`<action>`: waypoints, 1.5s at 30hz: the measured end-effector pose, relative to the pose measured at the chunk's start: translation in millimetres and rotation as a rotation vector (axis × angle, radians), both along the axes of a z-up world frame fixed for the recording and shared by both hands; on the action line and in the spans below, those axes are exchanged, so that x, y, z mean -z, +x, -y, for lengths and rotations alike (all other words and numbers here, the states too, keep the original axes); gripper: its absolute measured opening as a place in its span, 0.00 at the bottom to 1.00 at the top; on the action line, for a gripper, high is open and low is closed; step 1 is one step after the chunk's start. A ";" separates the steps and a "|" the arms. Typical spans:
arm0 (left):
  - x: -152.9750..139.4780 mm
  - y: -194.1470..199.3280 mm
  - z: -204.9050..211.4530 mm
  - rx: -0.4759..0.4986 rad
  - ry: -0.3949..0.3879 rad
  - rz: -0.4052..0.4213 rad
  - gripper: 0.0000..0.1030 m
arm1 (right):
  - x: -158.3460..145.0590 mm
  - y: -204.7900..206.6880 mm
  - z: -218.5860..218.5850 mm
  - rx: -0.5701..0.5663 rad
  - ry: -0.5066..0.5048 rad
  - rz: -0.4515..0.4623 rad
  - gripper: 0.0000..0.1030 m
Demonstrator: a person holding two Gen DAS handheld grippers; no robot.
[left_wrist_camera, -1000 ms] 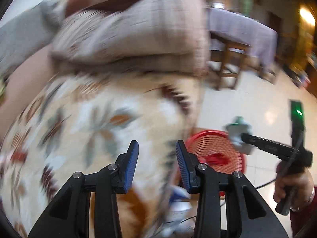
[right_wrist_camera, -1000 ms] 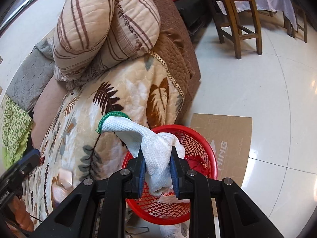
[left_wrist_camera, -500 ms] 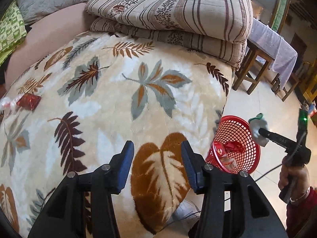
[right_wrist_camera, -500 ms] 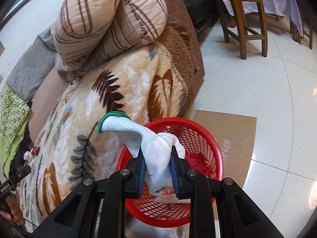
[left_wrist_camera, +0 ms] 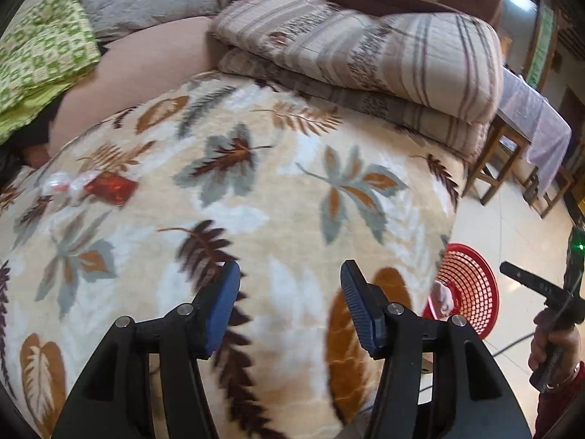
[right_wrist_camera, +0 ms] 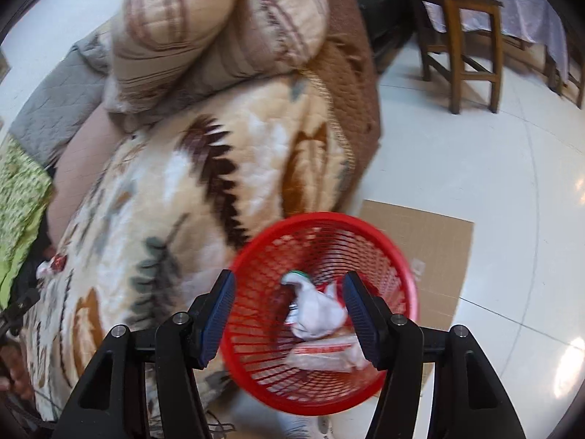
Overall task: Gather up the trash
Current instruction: 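Carry the medicine box and glove to the red wastebasket and open both tools, then grasp the clear plastic bag with the left tool while the right tool grasps the red candy wrapper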
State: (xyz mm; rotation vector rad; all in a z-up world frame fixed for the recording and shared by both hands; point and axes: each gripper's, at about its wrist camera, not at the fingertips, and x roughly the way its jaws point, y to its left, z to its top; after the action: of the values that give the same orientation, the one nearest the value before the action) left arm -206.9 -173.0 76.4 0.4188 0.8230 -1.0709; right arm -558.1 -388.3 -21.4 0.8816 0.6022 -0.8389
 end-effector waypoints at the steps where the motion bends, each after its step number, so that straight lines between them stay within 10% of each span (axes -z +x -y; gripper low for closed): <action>1: -2.6 5.4 -4.3 -0.015 -0.005 0.005 0.55 | -2.7 6.2 -3.0 -0.021 -0.006 -0.002 0.63; 17: -32.3 205.6 -99.2 -0.636 -0.070 -0.007 0.56 | -117.2 216.3 -77.7 -0.599 -0.203 0.074 0.63; 24: -34.8 265.1 -113.7 -0.623 -0.090 -0.063 0.56 | -126.4 372.2 -123.9 -0.895 -0.269 0.026 0.63; 33: -27.4 296.1 -113.9 -0.481 -0.039 -0.054 0.58 | -68.3 558.6 -142.8 -1.088 -0.314 -0.124 0.63; 37: -25.7 307.2 -99.1 -0.429 -0.043 -0.051 0.65 | -43.1 591.5 -147.1 -1.101 -0.368 -0.234 0.63; 39: -22.8 311.2 -87.2 -0.408 -0.037 -0.040 0.66 | -34.7 593.9 -144.7 -1.085 -0.358 -0.245 0.37; 45: 3.0 317.9 -36.6 -0.294 0.014 -0.008 0.67 | -44.9 541.6 -123.6 -0.948 -0.231 -0.127 0.34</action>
State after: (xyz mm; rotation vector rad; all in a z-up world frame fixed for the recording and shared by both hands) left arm 111.0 -136.4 73.4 0.2940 0.8697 -0.7949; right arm -16.5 -264.8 23.5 0.2545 0.9043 -0.0908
